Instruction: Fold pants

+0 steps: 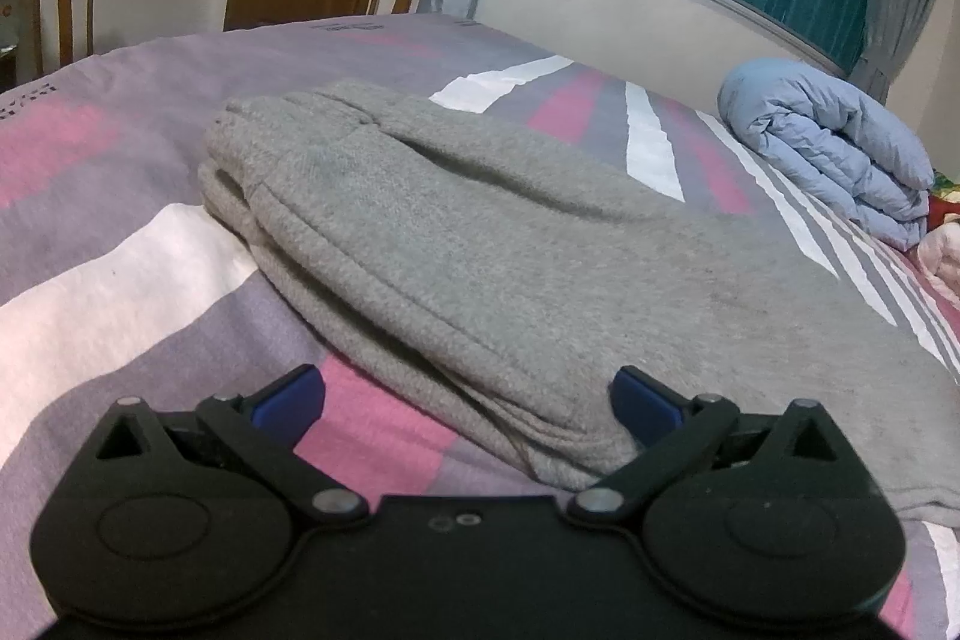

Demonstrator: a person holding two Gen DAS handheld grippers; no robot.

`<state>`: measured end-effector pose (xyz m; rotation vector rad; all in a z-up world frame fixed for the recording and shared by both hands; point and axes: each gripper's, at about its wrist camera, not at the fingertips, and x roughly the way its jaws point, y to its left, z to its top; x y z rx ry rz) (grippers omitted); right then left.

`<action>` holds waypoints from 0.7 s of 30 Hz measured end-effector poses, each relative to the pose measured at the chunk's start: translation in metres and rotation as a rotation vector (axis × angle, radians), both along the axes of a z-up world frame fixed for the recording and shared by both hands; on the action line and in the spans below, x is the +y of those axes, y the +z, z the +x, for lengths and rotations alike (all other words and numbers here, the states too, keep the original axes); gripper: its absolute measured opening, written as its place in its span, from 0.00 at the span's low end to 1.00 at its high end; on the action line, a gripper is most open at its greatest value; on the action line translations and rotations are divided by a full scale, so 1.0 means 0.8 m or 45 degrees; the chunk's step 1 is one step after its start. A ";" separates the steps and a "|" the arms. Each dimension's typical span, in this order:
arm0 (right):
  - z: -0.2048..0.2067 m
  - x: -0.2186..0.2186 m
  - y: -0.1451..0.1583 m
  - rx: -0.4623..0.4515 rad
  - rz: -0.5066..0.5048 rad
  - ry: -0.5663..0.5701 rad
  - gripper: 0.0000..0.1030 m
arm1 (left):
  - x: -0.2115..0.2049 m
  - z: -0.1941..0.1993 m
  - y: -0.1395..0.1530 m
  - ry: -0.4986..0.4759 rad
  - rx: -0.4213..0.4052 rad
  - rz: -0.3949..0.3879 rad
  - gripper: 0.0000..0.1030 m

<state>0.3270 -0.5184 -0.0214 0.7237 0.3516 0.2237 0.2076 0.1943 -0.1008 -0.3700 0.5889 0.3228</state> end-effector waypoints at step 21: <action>-0.081 -0.055 -0.072 0.217 0.119 -0.245 0.05 | 0.000 -0.003 0.000 -0.009 -0.006 -0.006 0.94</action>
